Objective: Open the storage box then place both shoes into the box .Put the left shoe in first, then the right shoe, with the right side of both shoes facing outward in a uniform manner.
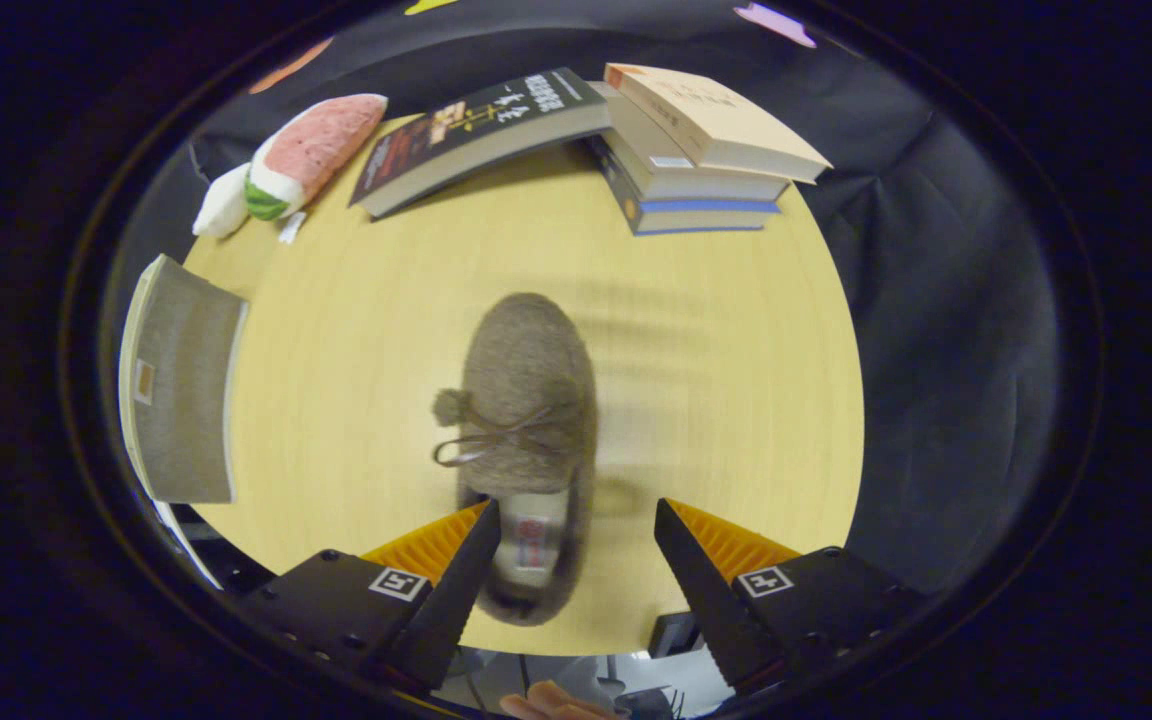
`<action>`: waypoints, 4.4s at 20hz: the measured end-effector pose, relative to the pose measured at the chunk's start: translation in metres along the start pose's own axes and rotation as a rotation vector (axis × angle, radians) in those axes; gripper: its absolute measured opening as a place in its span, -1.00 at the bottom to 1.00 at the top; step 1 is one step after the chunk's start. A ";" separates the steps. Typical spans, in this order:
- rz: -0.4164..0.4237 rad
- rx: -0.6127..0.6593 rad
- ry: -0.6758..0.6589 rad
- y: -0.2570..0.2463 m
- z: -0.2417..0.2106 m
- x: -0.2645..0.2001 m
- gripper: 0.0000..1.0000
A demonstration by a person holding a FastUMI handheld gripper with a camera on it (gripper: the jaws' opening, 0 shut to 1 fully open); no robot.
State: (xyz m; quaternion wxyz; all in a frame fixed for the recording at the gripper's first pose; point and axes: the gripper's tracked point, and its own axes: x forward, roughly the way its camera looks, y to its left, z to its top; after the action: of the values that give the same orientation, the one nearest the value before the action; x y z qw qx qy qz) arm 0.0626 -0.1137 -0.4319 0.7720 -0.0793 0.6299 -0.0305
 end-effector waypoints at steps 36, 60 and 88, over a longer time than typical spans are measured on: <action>0.426 -0.037 -0.144 0.159 -0.006 -0.126 -0.99; 0.250 0.080 -0.006 0.429 0.030 -0.109 -0.99; 0.173 0.037 -0.185 0.434 0.006 -0.173 0.80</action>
State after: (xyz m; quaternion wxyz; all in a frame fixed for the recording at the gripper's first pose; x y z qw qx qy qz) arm 0.0104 0.3398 -0.3329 0.8280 -0.0128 0.5597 0.0322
